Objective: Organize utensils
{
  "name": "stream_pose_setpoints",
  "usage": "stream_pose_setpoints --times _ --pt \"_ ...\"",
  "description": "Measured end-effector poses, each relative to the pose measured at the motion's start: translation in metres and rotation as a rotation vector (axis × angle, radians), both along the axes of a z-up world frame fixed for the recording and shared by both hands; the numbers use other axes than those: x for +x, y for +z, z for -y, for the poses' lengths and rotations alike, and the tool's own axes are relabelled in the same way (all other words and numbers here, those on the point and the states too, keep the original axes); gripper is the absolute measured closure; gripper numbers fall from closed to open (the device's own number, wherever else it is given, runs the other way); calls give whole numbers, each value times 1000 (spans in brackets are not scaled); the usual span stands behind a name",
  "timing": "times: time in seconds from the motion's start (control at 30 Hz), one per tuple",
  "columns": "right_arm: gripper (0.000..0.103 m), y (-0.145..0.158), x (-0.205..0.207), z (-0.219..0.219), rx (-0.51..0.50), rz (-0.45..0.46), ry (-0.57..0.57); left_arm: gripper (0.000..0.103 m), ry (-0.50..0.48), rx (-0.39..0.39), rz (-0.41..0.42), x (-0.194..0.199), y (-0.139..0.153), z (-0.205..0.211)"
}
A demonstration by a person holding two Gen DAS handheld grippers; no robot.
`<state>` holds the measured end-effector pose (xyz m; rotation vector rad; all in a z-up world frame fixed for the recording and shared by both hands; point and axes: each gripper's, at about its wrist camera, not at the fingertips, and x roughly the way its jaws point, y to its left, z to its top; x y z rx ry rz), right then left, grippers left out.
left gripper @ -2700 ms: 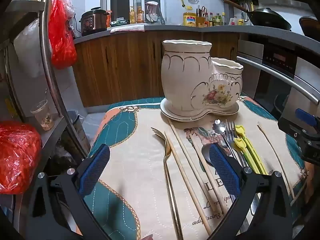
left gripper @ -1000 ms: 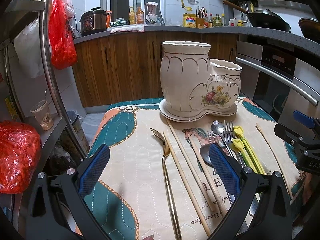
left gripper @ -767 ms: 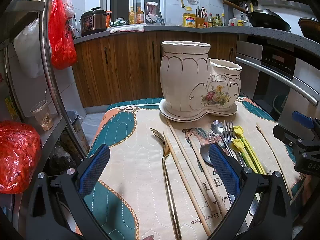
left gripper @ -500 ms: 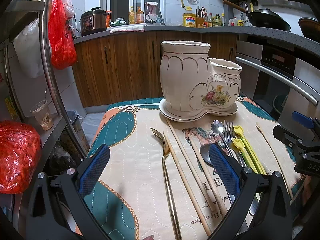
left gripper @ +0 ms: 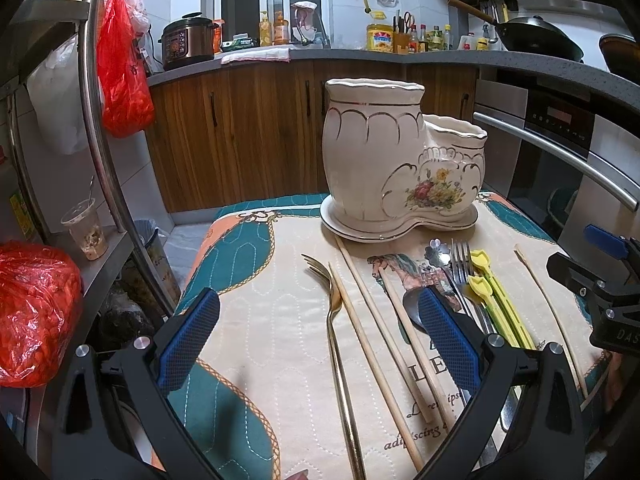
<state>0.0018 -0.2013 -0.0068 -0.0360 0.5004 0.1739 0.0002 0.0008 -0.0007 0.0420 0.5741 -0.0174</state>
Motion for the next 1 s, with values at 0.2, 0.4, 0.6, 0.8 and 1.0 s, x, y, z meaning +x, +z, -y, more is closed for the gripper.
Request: stream_pose_setpoints --times 0.2,0.4,0.6,0.8,1.0 --pt "4 -3 2 1 6 -11 1 5 5 4 -4 2 0 0" --pt "4 -2 3 2 6 -10 1 5 8 5 -6 3 0 -1" --pt "4 -3 4 3 8 -16 0 5 7 6 -9 3 -1 -1" --pt "4 -5 5 5 24 -29 0 5 7 15 -6 5 0 -5" --pt "4 3 7 15 86 0 -9 5 -2 28 3 11 7 -14"
